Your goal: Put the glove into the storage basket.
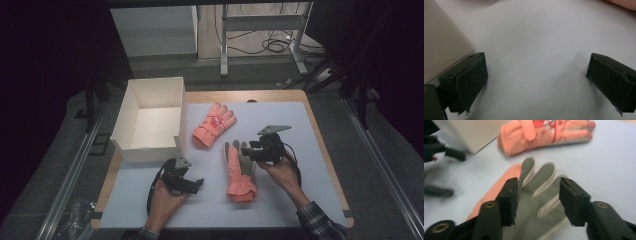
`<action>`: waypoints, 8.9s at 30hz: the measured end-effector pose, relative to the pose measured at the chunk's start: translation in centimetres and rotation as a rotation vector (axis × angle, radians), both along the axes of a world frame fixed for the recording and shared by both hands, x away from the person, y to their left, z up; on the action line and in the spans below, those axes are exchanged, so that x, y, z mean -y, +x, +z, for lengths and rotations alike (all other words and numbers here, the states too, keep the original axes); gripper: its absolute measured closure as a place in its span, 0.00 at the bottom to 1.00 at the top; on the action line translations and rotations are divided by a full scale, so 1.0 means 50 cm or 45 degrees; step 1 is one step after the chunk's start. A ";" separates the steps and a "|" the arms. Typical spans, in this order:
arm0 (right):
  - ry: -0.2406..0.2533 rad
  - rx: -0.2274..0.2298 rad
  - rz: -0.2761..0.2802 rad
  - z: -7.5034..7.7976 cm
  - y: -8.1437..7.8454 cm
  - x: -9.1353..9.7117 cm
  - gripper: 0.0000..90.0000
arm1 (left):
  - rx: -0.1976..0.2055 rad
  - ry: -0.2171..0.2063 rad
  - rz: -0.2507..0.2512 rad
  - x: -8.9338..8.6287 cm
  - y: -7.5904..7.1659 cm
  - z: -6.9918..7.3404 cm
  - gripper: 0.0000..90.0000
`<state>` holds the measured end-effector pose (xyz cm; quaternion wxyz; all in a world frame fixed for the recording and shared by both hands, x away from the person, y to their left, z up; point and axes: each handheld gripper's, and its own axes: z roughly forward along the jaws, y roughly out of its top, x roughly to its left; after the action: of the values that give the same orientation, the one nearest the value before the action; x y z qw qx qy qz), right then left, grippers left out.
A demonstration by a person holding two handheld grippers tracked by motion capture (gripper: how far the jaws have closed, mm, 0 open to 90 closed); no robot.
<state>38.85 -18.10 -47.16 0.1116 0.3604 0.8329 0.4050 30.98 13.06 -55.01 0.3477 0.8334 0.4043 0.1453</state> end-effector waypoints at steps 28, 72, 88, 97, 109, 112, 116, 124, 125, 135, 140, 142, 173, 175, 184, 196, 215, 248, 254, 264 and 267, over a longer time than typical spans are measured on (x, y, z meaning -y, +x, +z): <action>-0.038 -0.018 0.012 -0.028 0.252 -0.184 0.42 | -0.003 0.000 -0.001 0.000 0.000 0.000 0.04; 0.000 -0.088 0.161 0.061 0.232 -0.148 0.96 | -0.003 0.002 -0.002 -0.001 0.000 0.000 0.04; 0.050 -0.079 0.425 0.136 0.087 -0.036 0.95 | 0.000 0.004 -0.002 -0.001 0.000 0.000 0.04; -0.055 -0.080 0.617 0.126 -0.010 0.007 0.95 | -0.003 0.004 -0.004 -0.001 0.000 0.001 0.04; -0.229 -0.084 0.634 0.022 -0.024 -0.018 0.94 | -0.001 0.005 -0.005 -0.001 0.000 0.000 0.04; -0.206 -0.091 0.611 0.003 -0.028 -0.018 0.92 | -0.002 0.008 -0.008 -0.001 0.000 0.001 0.04; -0.172 -0.100 0.564 -0.001 -0.032 -0.009 0.82 | -0.002 0.009 -0.008 -0.001 0.000 0.001 0.04; -0.080 -0.042 0.496 0.037 -0.042 0.018 0.62 | -0.001 0.005 -0.005 -0.001 0.000 0.000 0.04; -0.070 -0.031 0.483 0.041 -0.043 0.022 0.62 | 0.000 0.005 -0.005 -0.001 0.000 0.000 0.04; -0.083 0.030 0.328 0.037 -0.055 0.091 0.55 | -0.002 0.010 -0.008 -0.001 0.000 0.001 0.04; -0.091 0.041 0.266 0.008 -0.072 0.115 0.50 | -0.003 0.003 -0.003 0.000 0.000 0.000 0.04; -0.086 0.041 0.255 -0.002 -0.078 0.121 0.48 | -0.003 0.003 -0.003 0.000 0.000 0.000 0.04; -0.014 -0.067 0.360 -0.101 -0.191 0.102 0.95 | -0.004 0.007 -0.006 -0.001 0.000 0.001 0.04; -0.015 -0.070 0.360 -0.105 -0.189 0.096 0.95 | -0.004 0.007 -0.005 -0.001 0.000 0.001 0.04; 0.014 -0.090 0.372 -0.116 -0.182 0.064 0.95 | -0.003 0.006 -0.005 -0.001 0.000 0.000 0.04; -0.001 -0.085 0.307 -0.123 -0.165 0.016 0.95 | -0.002 0.006 -0.007 -0.001 0.000 0.000 0.04; 0.007 -0.061 0.207 -0.128 -0.127 -0.020 0.96 | -0.004 0.005 -0.006 -0.001 0.000 0.001 0.04; -0.156 0.100 -0.120 -0.095 -0.124 0.145 0.34 | -0.012 0.001 -0.006 -0.001 0.000 0.001 0.04; -0.225 0.107 -0.195 -0.107 -0.113 0.172 0.27 | -0.014 -0.012 -0.033 -0.001 -0.004 0.004 0.04; -0.189 0.085 -0.203 -0.118 -0.108 0.182 0.23 | -0.068 -0.071 -0.085 -0.010 -0.033 0.048 0.01; -0.187 0.085 -0.204 -0.118 -0.108 0.182 0.23 | -0.097 -0.065 -0.117 -0.006 -0.043 0.064 0.01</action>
<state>33.45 -27.19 -53.06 0.1975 0.4030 0.8246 0.3445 28.84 13.37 -51.79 0.3596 0.8468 0.3822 0.0870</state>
